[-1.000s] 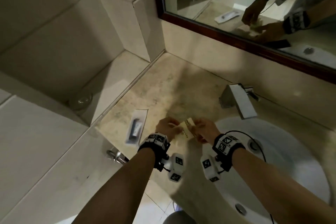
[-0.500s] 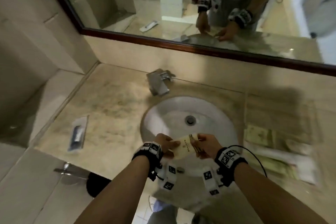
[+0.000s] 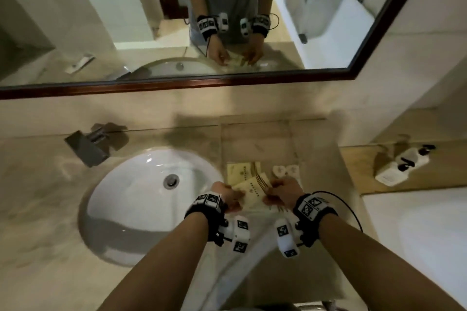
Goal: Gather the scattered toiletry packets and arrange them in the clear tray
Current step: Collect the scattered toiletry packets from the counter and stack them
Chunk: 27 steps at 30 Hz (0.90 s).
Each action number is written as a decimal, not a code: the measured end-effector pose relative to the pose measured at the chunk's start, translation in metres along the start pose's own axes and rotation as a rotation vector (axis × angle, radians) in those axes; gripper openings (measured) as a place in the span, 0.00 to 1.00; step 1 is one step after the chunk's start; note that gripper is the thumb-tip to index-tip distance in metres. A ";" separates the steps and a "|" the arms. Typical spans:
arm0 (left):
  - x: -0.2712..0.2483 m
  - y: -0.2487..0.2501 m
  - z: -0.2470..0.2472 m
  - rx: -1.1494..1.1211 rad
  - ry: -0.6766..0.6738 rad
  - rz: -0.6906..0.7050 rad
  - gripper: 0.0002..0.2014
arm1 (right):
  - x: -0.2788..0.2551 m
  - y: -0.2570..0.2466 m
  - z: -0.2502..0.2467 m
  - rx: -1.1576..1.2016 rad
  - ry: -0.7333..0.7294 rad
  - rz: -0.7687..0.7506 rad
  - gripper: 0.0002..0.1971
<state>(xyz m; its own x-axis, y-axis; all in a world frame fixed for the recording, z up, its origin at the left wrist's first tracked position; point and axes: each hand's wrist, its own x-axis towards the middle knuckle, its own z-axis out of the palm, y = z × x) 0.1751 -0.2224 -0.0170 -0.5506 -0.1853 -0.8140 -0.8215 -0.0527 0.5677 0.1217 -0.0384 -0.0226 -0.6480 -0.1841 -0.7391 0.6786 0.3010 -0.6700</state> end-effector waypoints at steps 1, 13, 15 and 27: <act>0.004 0.003 0.008 0.004 0.023 -0.005 0.12 | 0.004 -0.001 -0.009 0.010 0.022 0.016 0.05; 0.041 0.041 0.070 0.128 0.163 0.114 0.08 | 0.040 -0.008 -0.063 -0.338 0.343 -0.031 0.15; 0.046 0.042 0.078 0.154 0.179 0.138 0.10 | 0.034 -0.013 -0.068 -0.458 0.403 -0.055 0.16; 0.056 0.051 0.099 0.665 0.304 0.323 0.13 | 0.039 -0.008 -0.080 -0.732 0.490 -0.068 0.10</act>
<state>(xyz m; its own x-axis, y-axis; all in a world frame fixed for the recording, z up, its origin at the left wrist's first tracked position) 0.0879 -0.1381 -0.0459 -0.7909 -0.3555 -0.4980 -0.5968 0.6280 0.4995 0.0631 0.0268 -0.0405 -0.8682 0.1481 -0.4737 0.3506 0.8585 -0.3743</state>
